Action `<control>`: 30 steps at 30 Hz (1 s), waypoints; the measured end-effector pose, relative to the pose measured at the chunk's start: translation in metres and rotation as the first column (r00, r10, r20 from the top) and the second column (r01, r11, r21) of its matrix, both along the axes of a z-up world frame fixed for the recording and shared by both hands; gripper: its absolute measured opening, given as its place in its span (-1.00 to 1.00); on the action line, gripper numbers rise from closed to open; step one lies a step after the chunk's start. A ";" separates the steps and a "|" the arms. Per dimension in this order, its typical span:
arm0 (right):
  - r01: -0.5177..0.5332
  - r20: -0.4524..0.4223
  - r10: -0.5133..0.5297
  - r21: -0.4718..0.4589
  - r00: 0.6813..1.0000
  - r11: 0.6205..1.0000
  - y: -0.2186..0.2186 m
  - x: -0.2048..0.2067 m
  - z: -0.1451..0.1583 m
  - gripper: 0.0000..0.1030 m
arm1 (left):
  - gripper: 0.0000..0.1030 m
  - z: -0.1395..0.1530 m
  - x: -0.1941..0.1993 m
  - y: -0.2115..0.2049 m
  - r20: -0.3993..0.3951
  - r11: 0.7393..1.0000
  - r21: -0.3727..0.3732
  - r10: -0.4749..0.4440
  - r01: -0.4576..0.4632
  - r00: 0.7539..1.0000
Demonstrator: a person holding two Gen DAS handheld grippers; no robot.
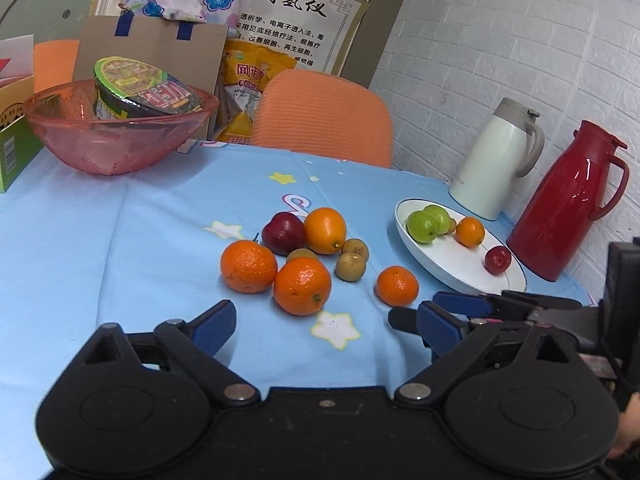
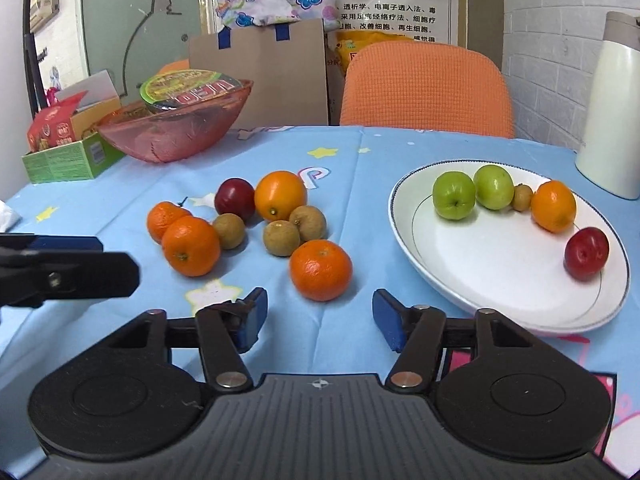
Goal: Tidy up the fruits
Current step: 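Withdraw both grippers from the plate toward the fruit pile, then grasp a mandarin orange with the right gripper while the left gripper grasps a brown kiwi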
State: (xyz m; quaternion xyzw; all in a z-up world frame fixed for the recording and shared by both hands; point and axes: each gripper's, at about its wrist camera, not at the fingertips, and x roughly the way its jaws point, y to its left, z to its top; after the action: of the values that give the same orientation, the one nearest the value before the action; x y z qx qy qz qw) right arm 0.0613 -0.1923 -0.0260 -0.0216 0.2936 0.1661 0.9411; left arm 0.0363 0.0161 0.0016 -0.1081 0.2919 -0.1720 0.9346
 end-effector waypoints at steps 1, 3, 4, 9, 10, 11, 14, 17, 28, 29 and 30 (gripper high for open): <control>0.005 -0.002 -0.005 -0.003 1.000 1.000 0.000 0.003 0.000 0.83 | 1.00 -0.001 0.000 0.001 -0.003 1.000 -0.005 -0.006 0.006 1.000; 0.007 -0.004 -0.007 -0.004 1.000 1.000 0.001 0.007 0.001 0.81 | 1.00 -0.002 0.002 0.001 -0.012 1.000 -0.012 -0.017 0.016 1.000; 0.007 -0.006 -0.007 -0.007 1.000 1.000 0.001 0.009 0.001 0.79 | 0.96 -0.003 0.002 0.001 -0.015 1.000 -0.015 -0.022 0.021 1.000; 0.008 -0.020 -0.009 -0.033 1.000 0.999 0.005 0.018 -0.002 0.64 | 0.80 -0.002 0.004 0.001 -0.025 0.998 -0.046 -0.051 0.050 0.998; 0.007 -0.022 -0.007 -0.035 1.000 0.999 0.006 0.020 -0.002 0.64 | 0.76 -0.002 0.004 0.001 -0.026 0.997 -0.052 -0.056 0.054 0.998; 0.005 -0.020 -0.006 -0.038 1.000 0.999 0.006 0.021 -0.002 0.63 | 0.70 -0.001 0.004 0.000 -0.025 0.997 -0.058 -0.060 0.059 0.998; -0.002 -0.015 0.001 -0.040 1.000 0.999 0.008 0.022 -0.003 0.47 | 0.45 0.001 0.006 -0.003 -0.028 0.996 -0.060 -0.074 0.073 0.997; -0.019 -0.016 0.019 -0.014 1.000 1.000 0.006 0.020 -0.002 0.27 | 0.21 0.002 0.007 -0.006 -0.027 0.994 -0.060 -0.093 0.092 0.995; 0.029 0.026 -0.028 -0.014 0.999 0.999 -0.022 -0.020 -0.001 0.26 | 0.05 0.010 0.045 -0.047 0.007 0.985 0.064 -0.162 0.161 0.987; 0.034 0.027 -0.034 -0.010 0.999 0.999 -0.025 -0.023 0.000 0.26 | 0.05 0.009 0.051 -0.052 0.003 0.983 0.079 -0.166 0.166 0.986; 0.041 0.030 -0.040 -0.005 0.999 0.999 -0.028 -0.027 0.000 0.26 | 0.06 0.008 0.058 -0.058 -0.003 0.981 0.100 -0.166 0.166 0.986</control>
State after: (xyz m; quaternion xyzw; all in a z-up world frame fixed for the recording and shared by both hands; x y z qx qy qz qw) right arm 0.0345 -0.2205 -0.0256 -0.0209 0.2803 0.1458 0.9485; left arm 0.0943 -0.0419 0.0092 -0.0359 0.3055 -0.2347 0.9221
